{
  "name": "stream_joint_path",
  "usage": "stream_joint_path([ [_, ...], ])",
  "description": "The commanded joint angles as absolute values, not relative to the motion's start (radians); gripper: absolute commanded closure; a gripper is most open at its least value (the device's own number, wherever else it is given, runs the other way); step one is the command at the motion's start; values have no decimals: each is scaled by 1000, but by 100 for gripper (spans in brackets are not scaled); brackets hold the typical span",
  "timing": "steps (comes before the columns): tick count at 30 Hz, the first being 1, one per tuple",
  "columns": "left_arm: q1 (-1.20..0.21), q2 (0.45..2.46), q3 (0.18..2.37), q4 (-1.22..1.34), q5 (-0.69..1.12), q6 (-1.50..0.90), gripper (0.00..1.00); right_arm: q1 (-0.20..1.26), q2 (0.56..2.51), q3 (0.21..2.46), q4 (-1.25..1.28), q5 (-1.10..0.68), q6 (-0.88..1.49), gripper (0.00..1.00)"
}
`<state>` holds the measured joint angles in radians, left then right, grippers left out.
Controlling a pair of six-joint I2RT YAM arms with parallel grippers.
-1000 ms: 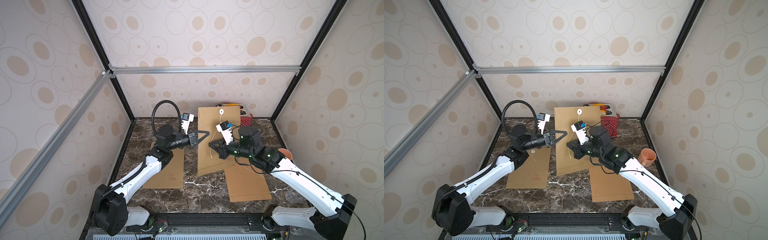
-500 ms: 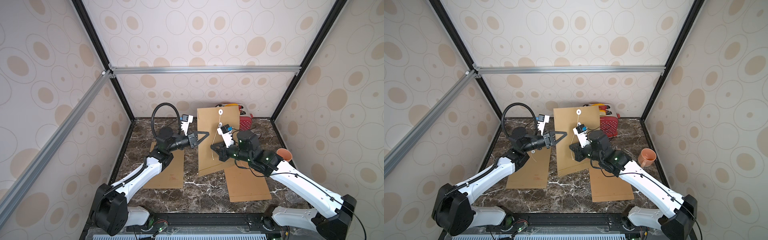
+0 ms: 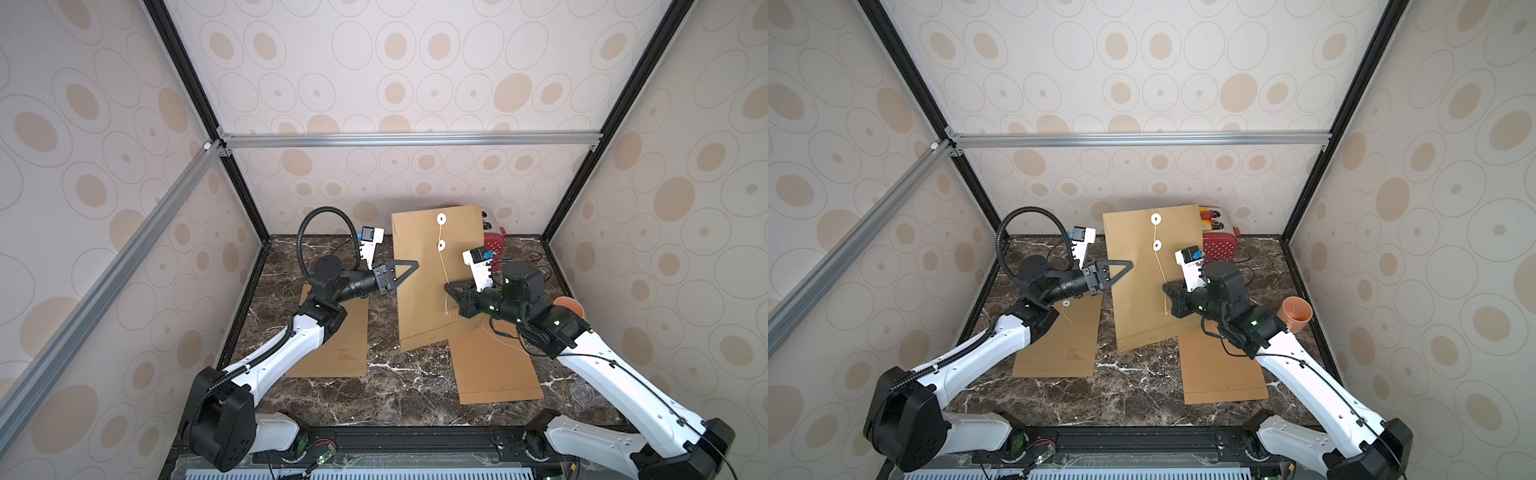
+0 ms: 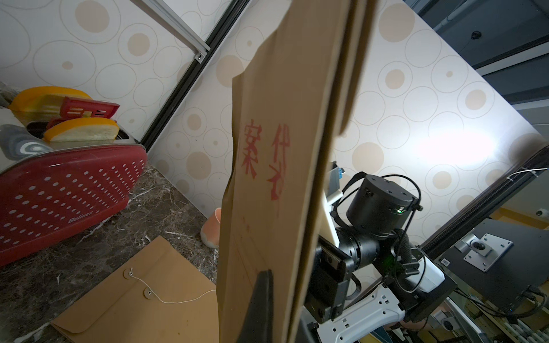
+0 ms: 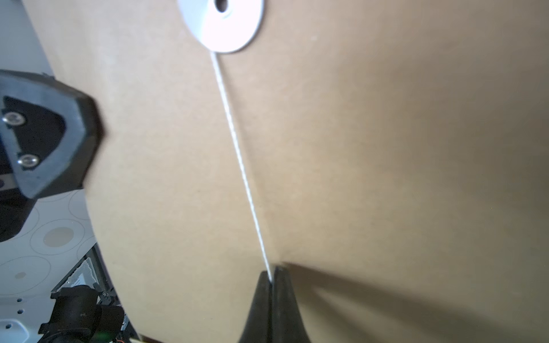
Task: Close the mouth of the file bag
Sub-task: Close the file bag.
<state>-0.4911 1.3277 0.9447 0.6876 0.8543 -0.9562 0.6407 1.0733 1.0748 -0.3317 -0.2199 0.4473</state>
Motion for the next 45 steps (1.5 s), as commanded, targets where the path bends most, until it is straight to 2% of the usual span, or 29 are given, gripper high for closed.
stream_joint_path([
  [1,-495,1324,979,777,882,-985,100,575,1066,1124,-429,-273,413,100],
  [8,-493,1324,985,780,902,-983,100,470,1134,1281,-618,-296,314,100],
  [16,-495,1324,992,760,915,-968,100,440,1233,1470,-773,-213,199,100],
  [25,-494,1316,1024,581,900,-860,100,429,1305,1701,-907,-204,116,100],
  [45,-516,1298,1049,486,912,-789,100,431,1493,2011,-1024,-281,81,100],
])
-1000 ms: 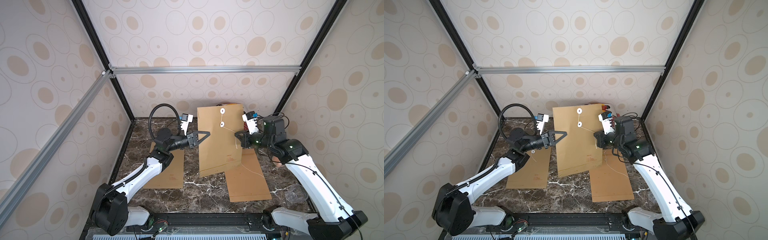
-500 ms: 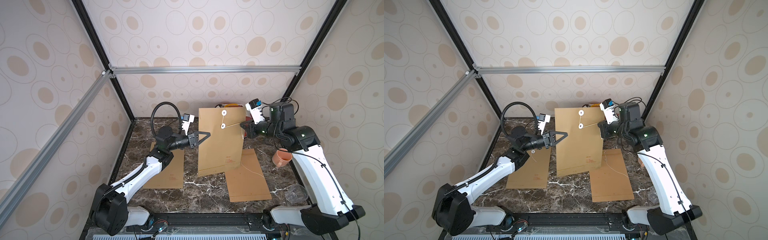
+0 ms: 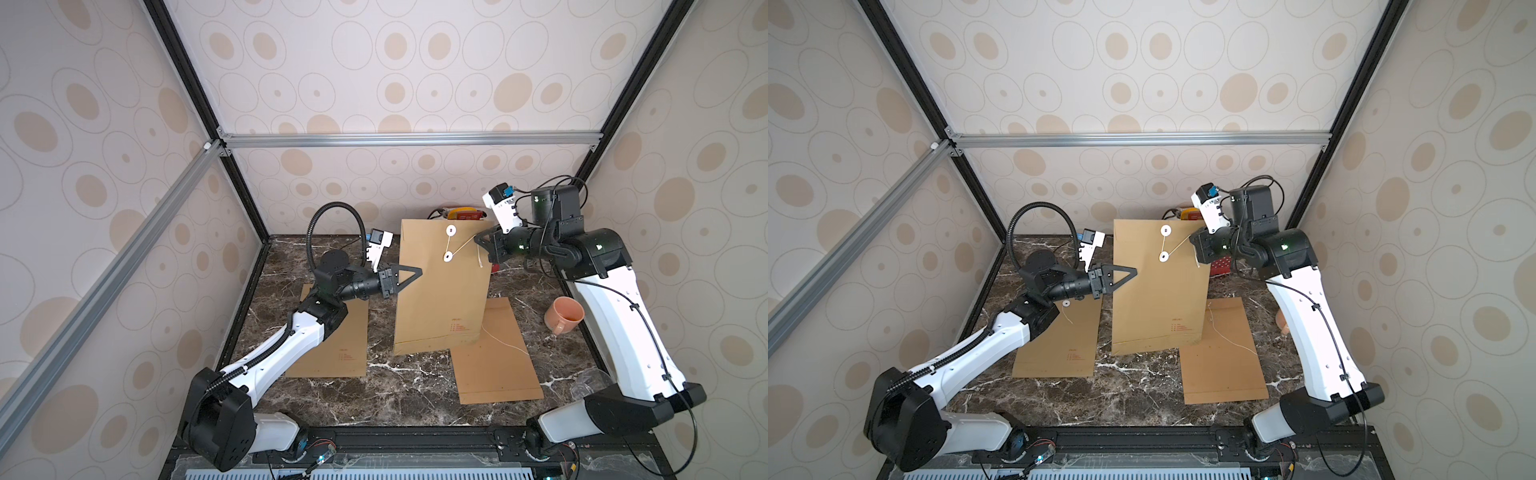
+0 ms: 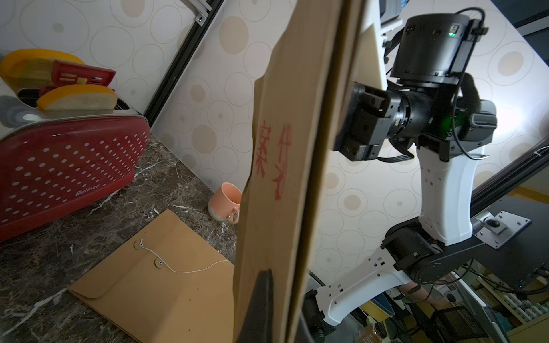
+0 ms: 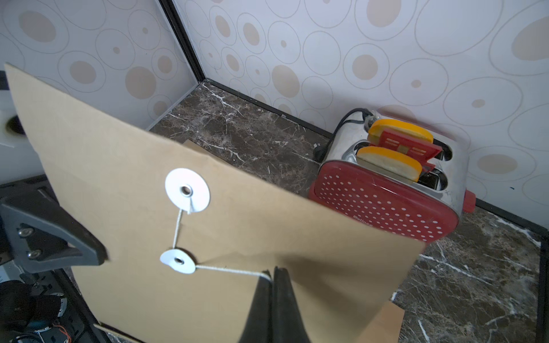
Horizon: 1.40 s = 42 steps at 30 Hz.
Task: Close the mouth of the file bag
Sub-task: Close the file bag.
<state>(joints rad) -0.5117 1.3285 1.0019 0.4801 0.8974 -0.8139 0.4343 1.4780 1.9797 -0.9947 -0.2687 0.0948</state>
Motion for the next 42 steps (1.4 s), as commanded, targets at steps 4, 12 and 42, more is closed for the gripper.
stream_joint_path([
  [4,-519,1306,1053,478,913,-788,100,434,1496,2026,-1018,-305,80,100],
  [12,-520,1319,1069,422,907,-770,100,522,1525,2103,-1038,-298,75,100],
  [42,-528,1321,1046,528,905,-844,100,733,1449,1867,-863,-270,210,100],
])
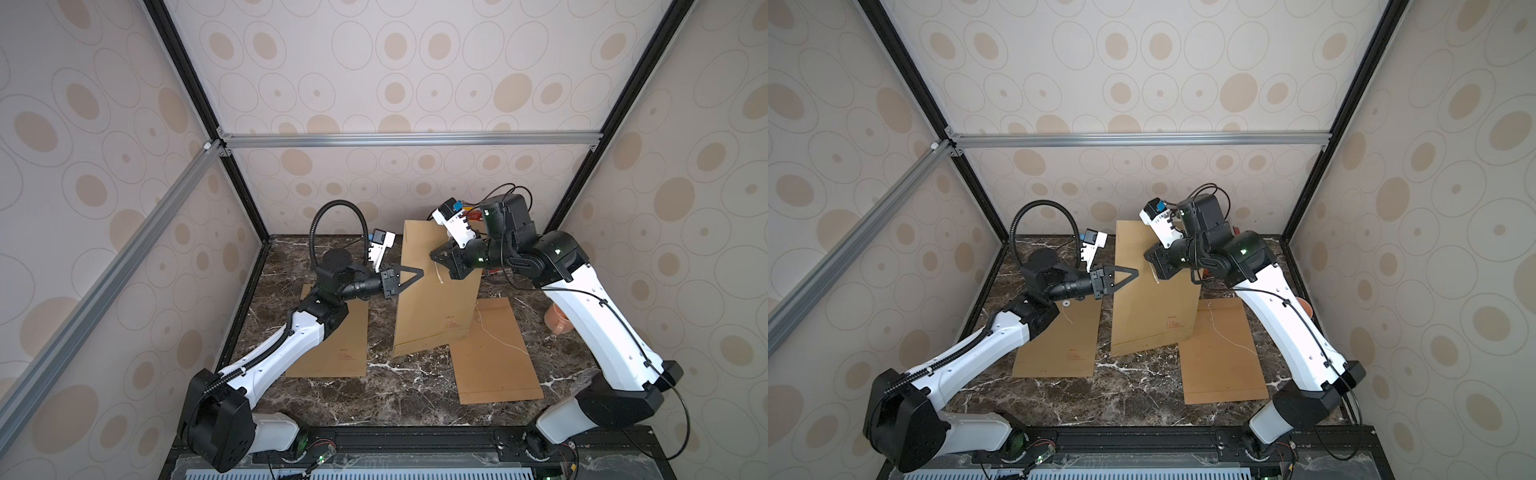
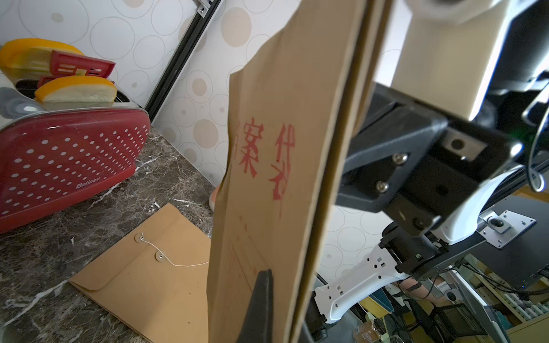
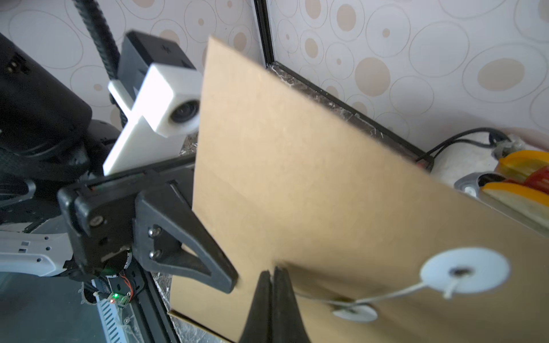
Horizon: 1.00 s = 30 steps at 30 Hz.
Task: Close the mouth of the file bag
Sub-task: Close the file bag.
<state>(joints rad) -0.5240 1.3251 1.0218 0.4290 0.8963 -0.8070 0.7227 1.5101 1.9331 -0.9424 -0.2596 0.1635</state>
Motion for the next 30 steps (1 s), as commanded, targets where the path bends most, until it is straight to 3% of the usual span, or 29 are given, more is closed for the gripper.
stream_joint_path([
  [1,-526,1322,1041,550,904,-862,100,733,1427,1823,-838,-266,221,100],
  [10,-522,1344,1009,733,911,-987,100,730,1262,1518,-666,-198,282,100],
  [24,-522,1338,1006,765,922,-1007,100,666,1189,1406,-642,-154,296,100],
  [30,-522,1330,1008,753,919,-999,100,557,1130,1334,-635,-251,302,75],
])
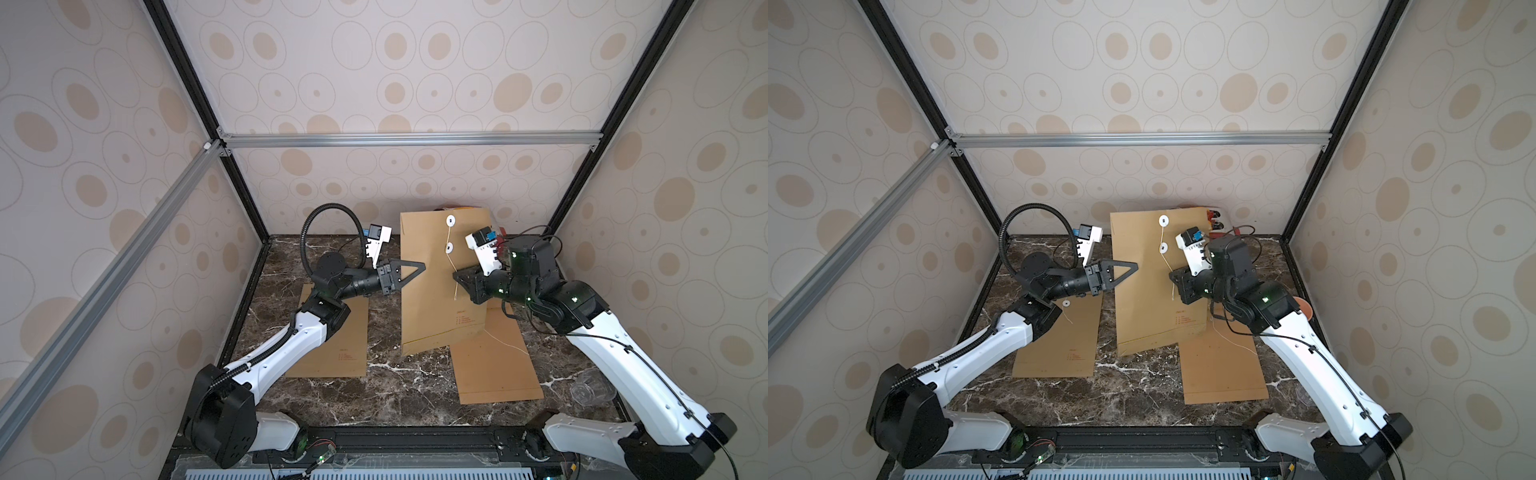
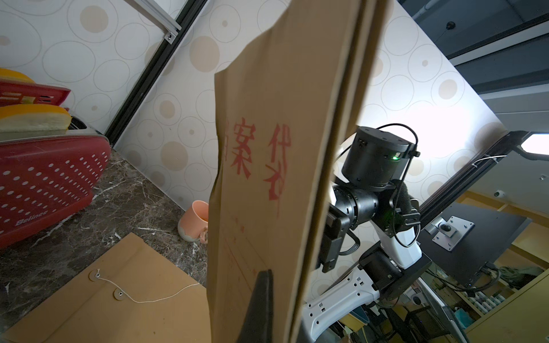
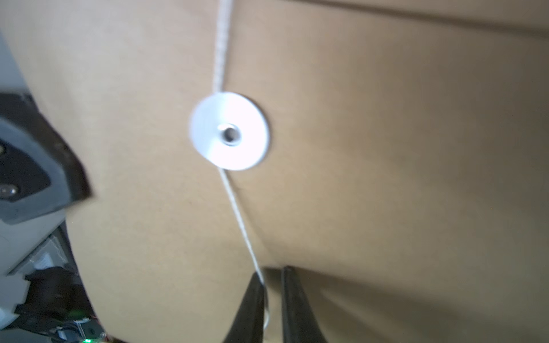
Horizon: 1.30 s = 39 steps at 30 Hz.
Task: Close the mouth of the file bag
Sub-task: Close the file bag, then place the file bag at the center of the board.
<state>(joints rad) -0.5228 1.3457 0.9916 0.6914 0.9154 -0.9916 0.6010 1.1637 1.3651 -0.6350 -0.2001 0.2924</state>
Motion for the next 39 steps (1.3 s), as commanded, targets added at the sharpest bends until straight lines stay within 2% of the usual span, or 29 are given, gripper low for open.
stream_joint_path([
  [1,-522,1330,1008,753,920,-999,100,530,1117,1319,-632,-275,304,72],
  [6,-522,1331,1011,748,924,-998,100,374,1066,1288,-660,-355,278,66],
  [9,-520,1328,1016,747,937,-993,100,230,1054,1281,-651,-443,235,64],
  [12,-516,1324,1017,751,954,-988,100,58,1049,1243,-537,-720,237,59],
  [15,-510,1327,1012,802,964,-1016,100,-60,1059,1159,-277,-990,407,56],
  [17,-506,1332,1015,811,972,-1027,100,-72,1071,1094,-31,-1100,576,54],
  [19,-501,1337,1015,827,976,-1043,100,-72,1084,1057,113,-1140,677,53],
  [23,-501,1342,1017,846,983,-1060,100,-72,1086,1023,192,-1157,711,47],
  [25,-501,1344,1017,856,986,-1067,100,-70,1090,993,279,-1160,758,39],
  [29,-501,1356,1019,872,993,-1085,100,-52,1111,989,335,-1188,791,39],
  [32,-500,1362,1020,892,994,-1103,100,-10,1124,1000,287,-1192,744,43],
  [34,-501,1365,1020,899,995,-1109,100,17,1144,1018,229,-1197,708,50],
  [37,-501,1368,1022,882,996,-1103,100,32,1168,1012,269,-1216,739,69],
  [39,-501,1373,1026,838,994,-1076,100,31,1168,1008,234,-1208,715,86],
])
